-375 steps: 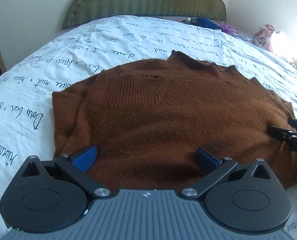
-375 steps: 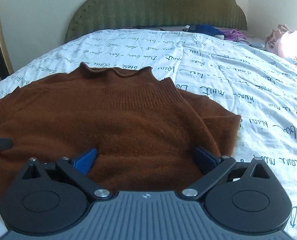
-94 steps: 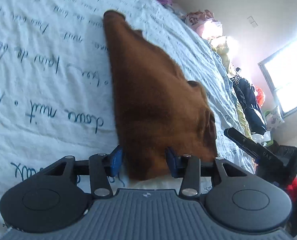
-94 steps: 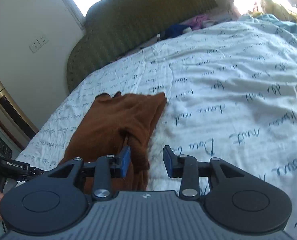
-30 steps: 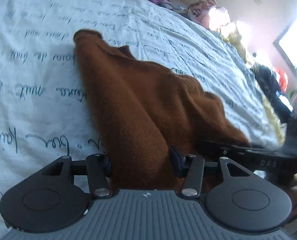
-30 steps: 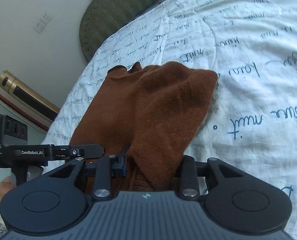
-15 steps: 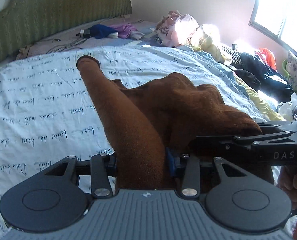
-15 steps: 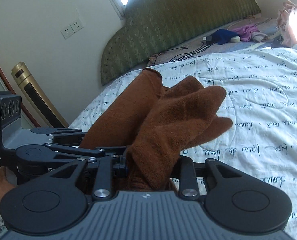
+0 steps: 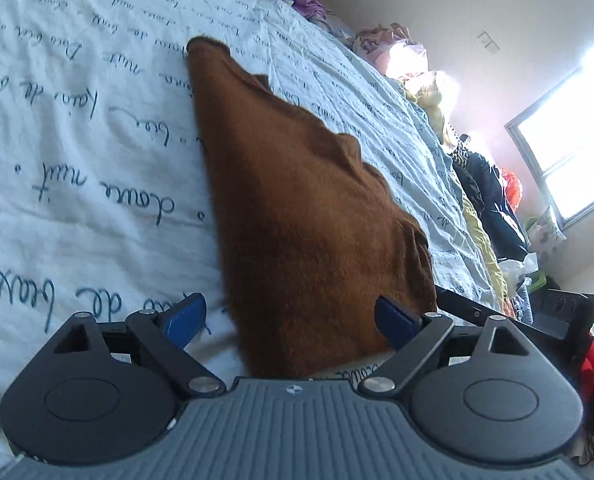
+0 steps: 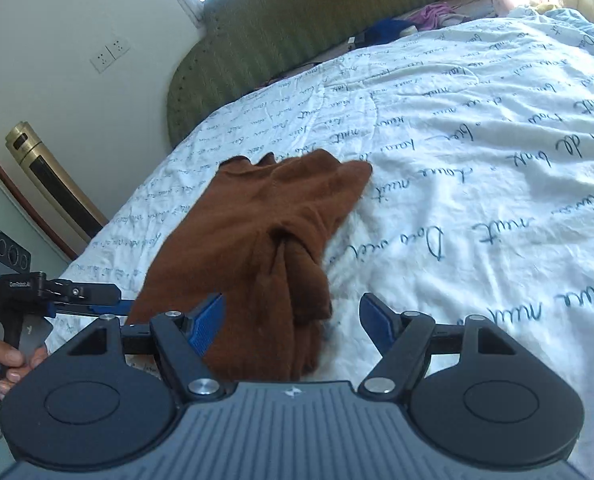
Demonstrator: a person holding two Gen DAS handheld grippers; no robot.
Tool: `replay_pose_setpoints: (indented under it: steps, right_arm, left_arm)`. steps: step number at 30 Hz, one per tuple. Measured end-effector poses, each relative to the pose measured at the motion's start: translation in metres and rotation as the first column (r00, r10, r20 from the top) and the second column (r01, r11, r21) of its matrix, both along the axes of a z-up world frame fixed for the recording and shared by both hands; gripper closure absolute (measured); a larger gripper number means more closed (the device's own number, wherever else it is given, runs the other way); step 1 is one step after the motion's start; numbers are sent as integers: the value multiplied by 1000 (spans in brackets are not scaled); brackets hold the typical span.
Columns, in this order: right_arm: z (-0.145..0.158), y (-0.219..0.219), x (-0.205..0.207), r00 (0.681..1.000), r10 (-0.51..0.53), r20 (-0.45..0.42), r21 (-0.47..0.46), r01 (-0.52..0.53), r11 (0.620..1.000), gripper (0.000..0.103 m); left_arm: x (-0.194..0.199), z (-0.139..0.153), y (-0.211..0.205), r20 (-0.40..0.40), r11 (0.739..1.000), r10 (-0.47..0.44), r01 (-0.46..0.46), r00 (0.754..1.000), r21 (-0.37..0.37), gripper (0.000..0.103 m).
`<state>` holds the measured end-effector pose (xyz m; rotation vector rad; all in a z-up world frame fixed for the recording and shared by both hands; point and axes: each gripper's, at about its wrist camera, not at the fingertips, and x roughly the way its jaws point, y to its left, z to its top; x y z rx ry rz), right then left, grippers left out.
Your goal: Fold small clothes
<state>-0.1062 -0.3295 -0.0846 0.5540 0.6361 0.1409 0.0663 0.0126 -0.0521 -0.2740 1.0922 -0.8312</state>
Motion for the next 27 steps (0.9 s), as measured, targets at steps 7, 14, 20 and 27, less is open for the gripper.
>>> replay_pose_setpoints:
  steps: [7,14,20,27]
  right_arm:
    - [-13,14,23,996,-16,-83,-129,5,992,89]
    - [29,7,19,994,-59,89,-197,76,978,39]
    - [20,38,65,997,50,55,-355,-27,934,84]
    - [-5,24,83,999,-40,5,-358,39,933,84]
  left_arm:
    - [-16,-5,-14,135,984,14,-37,991,174,49]
    - [-33,48,-37,331,981,2,-66,944,183,0]
    - [-14,36,-97,323,986,51,-98,945,131,0]
    - [-5,5,-127,370,956,10,-117,929,269,0]
